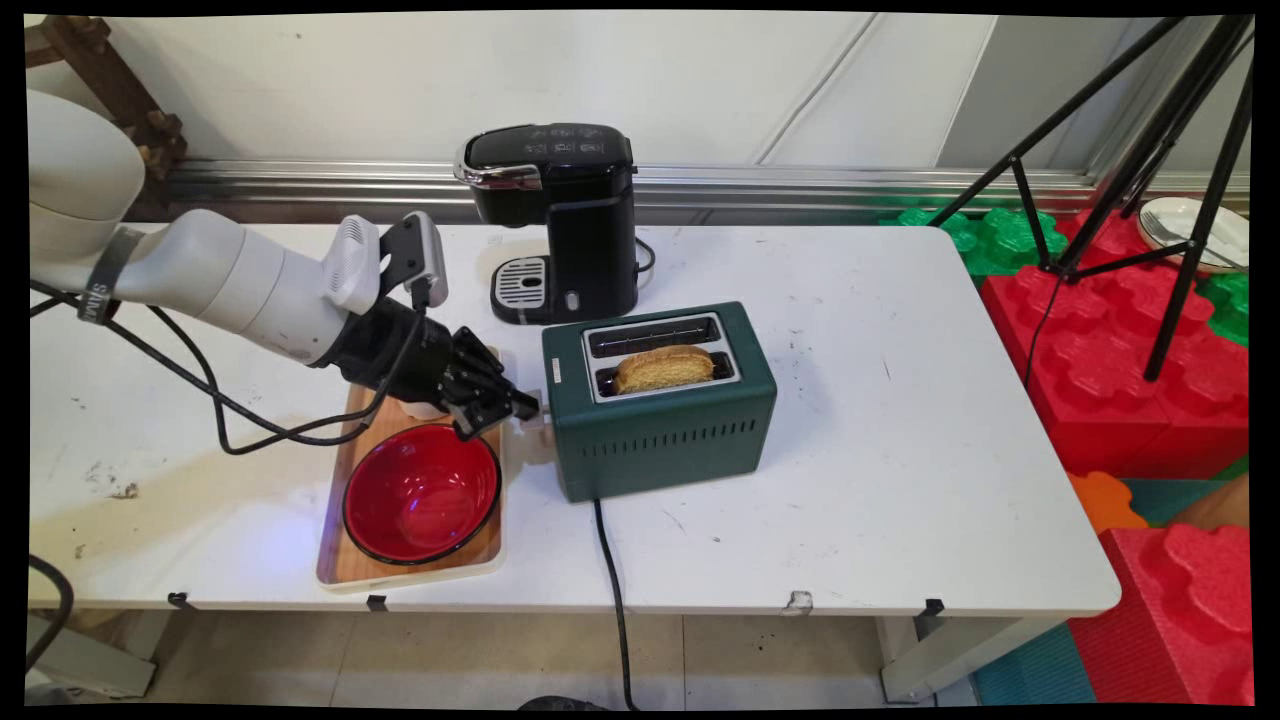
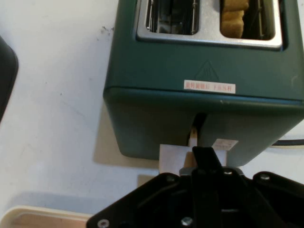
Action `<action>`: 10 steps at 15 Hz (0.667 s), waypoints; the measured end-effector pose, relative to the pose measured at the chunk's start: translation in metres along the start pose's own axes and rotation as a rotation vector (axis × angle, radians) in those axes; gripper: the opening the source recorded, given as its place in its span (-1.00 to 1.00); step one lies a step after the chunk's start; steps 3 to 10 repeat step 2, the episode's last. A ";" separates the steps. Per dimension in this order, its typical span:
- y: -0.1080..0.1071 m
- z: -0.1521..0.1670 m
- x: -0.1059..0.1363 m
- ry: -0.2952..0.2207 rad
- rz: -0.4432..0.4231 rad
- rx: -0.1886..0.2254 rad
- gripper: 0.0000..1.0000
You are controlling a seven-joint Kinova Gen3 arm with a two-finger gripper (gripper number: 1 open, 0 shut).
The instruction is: Press the toaster switch
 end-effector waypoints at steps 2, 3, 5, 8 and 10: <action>0.000 0.000 -0.002 -0.008 0.003 -0.002 -1.00; 0.000 0.000 -0.002 -0.008 0.003 -0.002 -1.00; 0.000 0.000 -0.002 -0.008 0.003 -0.002 -1.00; 0.000 0.000 -0.002 -0.008 0.003 -0.002 -1.00; 0.000 0.000 -0.002 -0.008 0.003 -0.002 -1.00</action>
